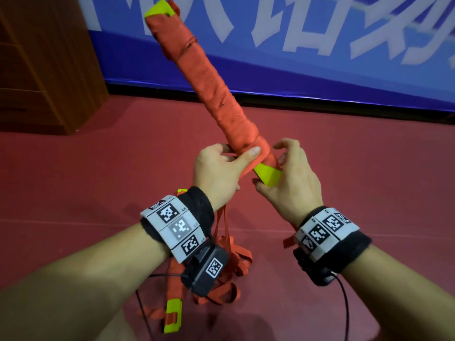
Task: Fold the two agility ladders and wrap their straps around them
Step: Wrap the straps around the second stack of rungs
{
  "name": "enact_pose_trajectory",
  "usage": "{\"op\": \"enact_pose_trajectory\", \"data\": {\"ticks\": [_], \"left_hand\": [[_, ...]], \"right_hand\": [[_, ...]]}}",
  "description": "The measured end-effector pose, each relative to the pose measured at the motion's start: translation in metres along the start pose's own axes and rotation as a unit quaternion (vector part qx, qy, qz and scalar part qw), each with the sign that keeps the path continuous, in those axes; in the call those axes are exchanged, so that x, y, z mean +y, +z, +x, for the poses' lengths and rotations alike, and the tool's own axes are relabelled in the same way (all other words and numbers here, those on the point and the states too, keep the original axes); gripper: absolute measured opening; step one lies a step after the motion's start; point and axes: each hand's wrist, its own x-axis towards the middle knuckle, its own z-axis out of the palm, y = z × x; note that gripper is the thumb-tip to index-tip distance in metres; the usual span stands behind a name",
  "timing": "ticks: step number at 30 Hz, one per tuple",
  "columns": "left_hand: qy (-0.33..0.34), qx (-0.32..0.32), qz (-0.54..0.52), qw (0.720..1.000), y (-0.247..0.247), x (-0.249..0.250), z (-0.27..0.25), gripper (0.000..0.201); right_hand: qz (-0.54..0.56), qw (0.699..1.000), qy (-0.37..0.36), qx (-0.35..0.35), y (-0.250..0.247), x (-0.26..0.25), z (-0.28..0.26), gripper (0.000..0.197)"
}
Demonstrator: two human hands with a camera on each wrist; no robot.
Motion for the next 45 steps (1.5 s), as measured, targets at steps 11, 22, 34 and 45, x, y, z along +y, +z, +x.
{"op": "enact_pose_trajectory", "data": {"ticks": [11, 22, 34, 45], "left_hand": [[-0.002, -0.047, -0.036, 0.998, -0.005, -0.003, 0.002, 0.027], [0.017, -0.049, -0.066, 0.996, -0.003, -0.005, -0.001, 0.015], [-0.006, -0.125, -0.108, 0.986, -0.002, -0.003, 0.005, 0.023], [0.036, -0.065, -0.033, 0.997, -0.004, -0.015, 0.001, 0.022]], "right_hand": [[0.057, 0.996, -0.030, 0.059, 0.000, 0.009, 0.002, 0.057], [0.143, 0.989, 0.001, 0.048, 0.000, 0.011, 0.001, 0.051], [0.278, 0.960, 0.011, 0.022, 0.003, 0.005, -0.001, 0.055], [0.133, 0.990, -0.021, -0.039, 0.001, 0.003, -0.003, 0.067]]}}
